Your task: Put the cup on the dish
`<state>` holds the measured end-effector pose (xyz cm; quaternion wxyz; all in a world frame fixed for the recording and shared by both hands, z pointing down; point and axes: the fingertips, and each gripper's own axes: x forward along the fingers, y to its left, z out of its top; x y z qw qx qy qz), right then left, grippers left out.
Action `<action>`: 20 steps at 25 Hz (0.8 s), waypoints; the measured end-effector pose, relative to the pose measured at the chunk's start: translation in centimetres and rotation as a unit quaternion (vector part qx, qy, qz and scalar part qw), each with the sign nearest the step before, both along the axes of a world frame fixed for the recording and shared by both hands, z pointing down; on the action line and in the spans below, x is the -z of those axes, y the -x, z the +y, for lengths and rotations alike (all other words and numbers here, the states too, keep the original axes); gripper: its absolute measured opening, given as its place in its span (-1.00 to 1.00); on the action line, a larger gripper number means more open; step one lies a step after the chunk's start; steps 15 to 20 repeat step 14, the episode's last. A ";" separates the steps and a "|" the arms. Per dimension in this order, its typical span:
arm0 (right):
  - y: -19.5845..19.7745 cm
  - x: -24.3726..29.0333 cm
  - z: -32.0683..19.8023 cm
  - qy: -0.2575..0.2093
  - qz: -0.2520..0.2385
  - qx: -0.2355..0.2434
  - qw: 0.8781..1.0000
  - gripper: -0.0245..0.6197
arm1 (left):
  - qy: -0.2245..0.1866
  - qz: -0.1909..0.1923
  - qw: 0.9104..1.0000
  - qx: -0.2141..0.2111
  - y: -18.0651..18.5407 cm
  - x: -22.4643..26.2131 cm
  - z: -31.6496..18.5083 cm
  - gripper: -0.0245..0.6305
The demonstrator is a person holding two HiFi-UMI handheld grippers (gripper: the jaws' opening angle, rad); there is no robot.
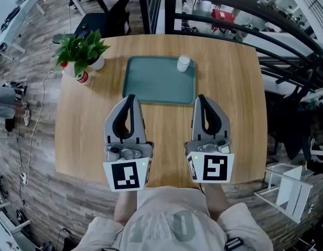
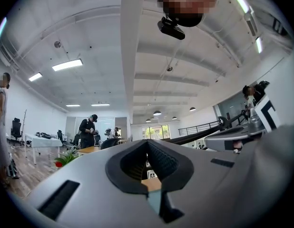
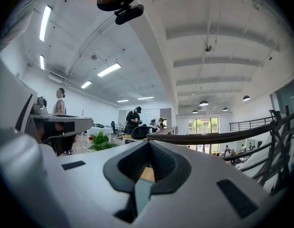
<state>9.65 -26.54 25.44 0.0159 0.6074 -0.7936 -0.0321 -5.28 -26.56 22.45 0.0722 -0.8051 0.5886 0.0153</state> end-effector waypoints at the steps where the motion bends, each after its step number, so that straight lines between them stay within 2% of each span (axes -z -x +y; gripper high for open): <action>1: 0.0 0.0 0.1 0.000 -0.003 0.002 1.000 -0.87 | -0.002 0.000 1.000 0.000 -0.1 0.1 0.0 -0.90; 20: 1.7 0.7 -0.5 -0.013 -0.002 0.023 1.000 -0.87 | -0.009 -0.006 1.000 0.006 0.6 0.8 -0.8 -0.90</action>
